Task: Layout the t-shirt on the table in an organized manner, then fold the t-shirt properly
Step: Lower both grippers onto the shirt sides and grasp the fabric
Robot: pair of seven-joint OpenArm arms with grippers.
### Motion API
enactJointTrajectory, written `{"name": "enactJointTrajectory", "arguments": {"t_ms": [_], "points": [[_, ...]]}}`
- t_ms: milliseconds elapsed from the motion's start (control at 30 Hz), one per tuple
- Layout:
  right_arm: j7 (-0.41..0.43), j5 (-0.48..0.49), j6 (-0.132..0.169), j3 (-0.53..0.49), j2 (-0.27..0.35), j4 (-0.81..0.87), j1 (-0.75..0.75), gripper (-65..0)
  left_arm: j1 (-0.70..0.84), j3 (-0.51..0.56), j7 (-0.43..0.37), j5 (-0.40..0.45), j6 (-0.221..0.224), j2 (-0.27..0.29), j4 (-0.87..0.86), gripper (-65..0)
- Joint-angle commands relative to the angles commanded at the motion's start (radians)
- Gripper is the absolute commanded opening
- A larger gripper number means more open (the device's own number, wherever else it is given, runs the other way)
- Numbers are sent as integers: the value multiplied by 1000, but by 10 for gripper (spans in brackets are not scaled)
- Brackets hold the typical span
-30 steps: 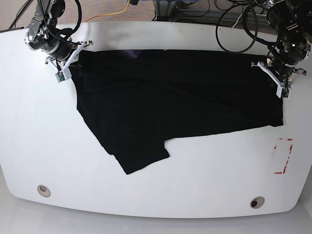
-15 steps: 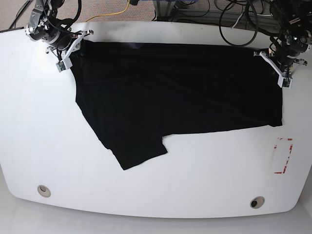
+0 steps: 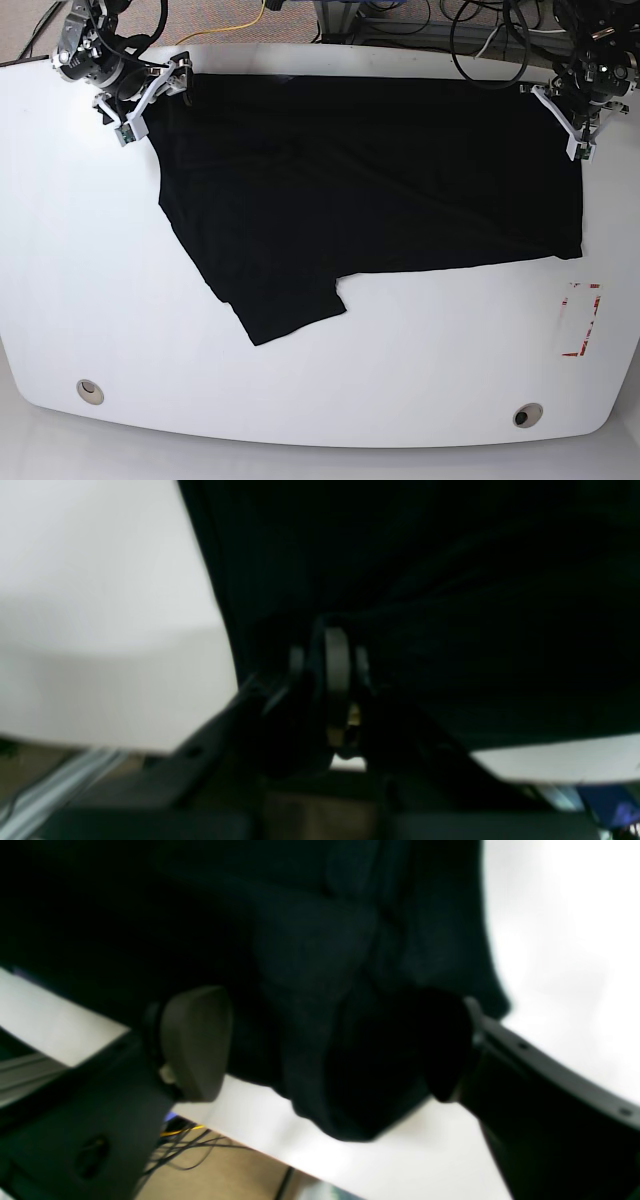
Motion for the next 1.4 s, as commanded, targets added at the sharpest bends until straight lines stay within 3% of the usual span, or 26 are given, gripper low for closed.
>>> {"name": "enactJointTrajectory", "arguments": {"t_ms": [333,600,733,933,1033,1267,1400], "points": [[0,6,0,0,0,74,20,-76,0,-2,2,0,2,0,2,-278],[0,5,0,-5,0,74,138,-79,3,-5,3,-2,2,0,92,-274],[0,0,0,-11,-2,63,233,-79,2,-55,3,-8,-3,3,141,-274],[0,-2,0,-32,-25,-5,353,-79,-68,-146,3,-5,-95,0,140,-274],[0,-2,0,-38,-25,-52,394,-79,-103,-196,3,-2,-120,-2,138,-274],[0,-2,0,-48,-34,-172,471,-81,-252,-256,3,3,-112,-2,100,-274],[3,-2,0,-109,-34,-229,502,-82,-339,-210,-3,3,-58,0,21,-274]]}}
